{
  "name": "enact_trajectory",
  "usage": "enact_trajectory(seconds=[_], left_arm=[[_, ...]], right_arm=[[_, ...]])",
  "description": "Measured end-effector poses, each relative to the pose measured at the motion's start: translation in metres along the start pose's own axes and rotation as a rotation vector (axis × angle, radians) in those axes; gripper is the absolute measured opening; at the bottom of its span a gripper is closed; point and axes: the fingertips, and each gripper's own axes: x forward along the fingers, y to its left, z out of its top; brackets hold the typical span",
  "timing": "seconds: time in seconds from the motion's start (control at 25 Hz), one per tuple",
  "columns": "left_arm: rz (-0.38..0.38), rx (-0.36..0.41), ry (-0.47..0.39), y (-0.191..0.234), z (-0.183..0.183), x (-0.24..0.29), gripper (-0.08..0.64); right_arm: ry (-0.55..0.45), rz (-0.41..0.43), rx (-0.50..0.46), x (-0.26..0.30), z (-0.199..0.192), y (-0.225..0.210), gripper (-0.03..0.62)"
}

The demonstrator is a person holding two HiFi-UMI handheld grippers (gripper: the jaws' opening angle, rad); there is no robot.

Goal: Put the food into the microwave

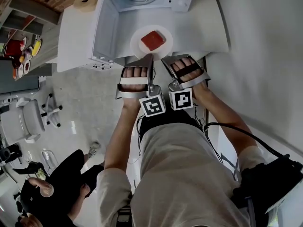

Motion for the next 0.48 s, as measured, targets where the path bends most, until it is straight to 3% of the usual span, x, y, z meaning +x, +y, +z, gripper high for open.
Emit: enact_trajectory(seconds=[0.48], left_arm=[[-0.042, -0.026, -0.024, 0.008, -0.018, 0.047, 0.028]], right_arm=[[0.046, 0.060, 0.016, 0.047, -0.019, -0.014, 0.008]])
